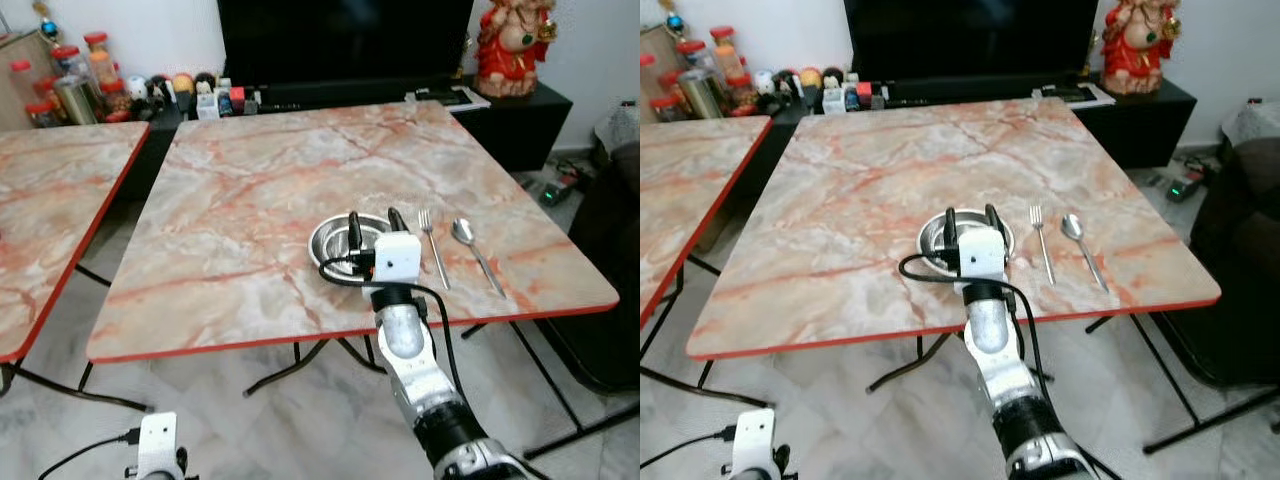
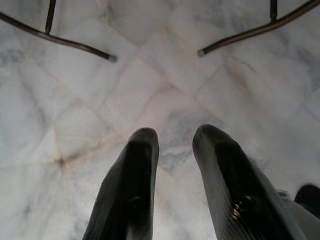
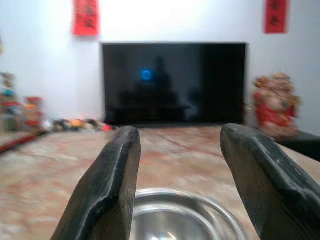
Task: Setting the table
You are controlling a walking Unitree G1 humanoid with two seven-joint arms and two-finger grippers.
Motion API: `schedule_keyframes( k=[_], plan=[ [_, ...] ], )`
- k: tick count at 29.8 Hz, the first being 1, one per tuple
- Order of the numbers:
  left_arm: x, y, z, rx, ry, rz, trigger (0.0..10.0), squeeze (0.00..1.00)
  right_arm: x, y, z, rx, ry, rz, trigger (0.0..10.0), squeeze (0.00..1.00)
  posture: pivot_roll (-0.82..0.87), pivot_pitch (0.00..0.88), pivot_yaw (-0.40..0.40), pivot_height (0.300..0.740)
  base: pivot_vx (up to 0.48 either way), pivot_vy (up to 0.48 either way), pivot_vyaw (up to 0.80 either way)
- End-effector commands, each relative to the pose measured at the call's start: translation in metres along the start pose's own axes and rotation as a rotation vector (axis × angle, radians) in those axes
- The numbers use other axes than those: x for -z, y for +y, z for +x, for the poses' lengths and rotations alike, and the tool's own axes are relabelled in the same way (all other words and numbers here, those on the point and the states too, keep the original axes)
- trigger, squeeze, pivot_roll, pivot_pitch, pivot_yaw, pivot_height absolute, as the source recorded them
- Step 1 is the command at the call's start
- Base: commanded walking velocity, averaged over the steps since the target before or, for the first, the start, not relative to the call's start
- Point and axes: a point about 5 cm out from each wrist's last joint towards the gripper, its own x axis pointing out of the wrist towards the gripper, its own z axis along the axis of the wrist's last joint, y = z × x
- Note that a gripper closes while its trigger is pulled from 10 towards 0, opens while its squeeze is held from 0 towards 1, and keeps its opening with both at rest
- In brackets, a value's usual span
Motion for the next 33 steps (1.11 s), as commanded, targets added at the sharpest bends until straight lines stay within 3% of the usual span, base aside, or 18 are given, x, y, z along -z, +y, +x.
schedule_keyframes(
  k=[1,16,23,29,33],
  plan=[
    [0.000,0.007,0.000,-0.029,0.001,-0.012,10.0,0.00,-0.008,0.008,0.004,-0.023,-0.031,0.003,10.0,0.00,0.03,0.000,0.057,0.740,0.000,0.375,0.00],
    [0.000,0.006,0.000,-0.034,0.000,-0.022,10.0,0.00,-0.015,0.008,0.006,-0.047,-0.068,-0.031,10.0,0.00,0.03,0.000,0.048,0.740,0.000,0.374,0.00],
    [-0.001,0.008,0.000,-0.042,-0.001,-0.028,10.0,0.00,-0.008,0.008,0.003,-0.063,-0.036,-0.037,10.0,0.00,0.03,0.000,0.042,0.740,0.000,0.374,0.00],
    [0.000,0.009,0.000,-0.046,0.000,-0.031,10.0,0.00,0.040,-0.008,-0.017,-0.024,0.213,0.011,10.0,0.00,0.04,0.000,0.039,0.740,0.000,0.375,0.00],
    [-0.001,0.009,0.000,-0.048,-0.004,-0.034,10.0,0.00,0.060,-0.022,-0.031,-0.041,0.300,-0.044,10.0,0.00,0.04,0.000,0.035,0.740,0.000,0.376,0.00]
  ],
)
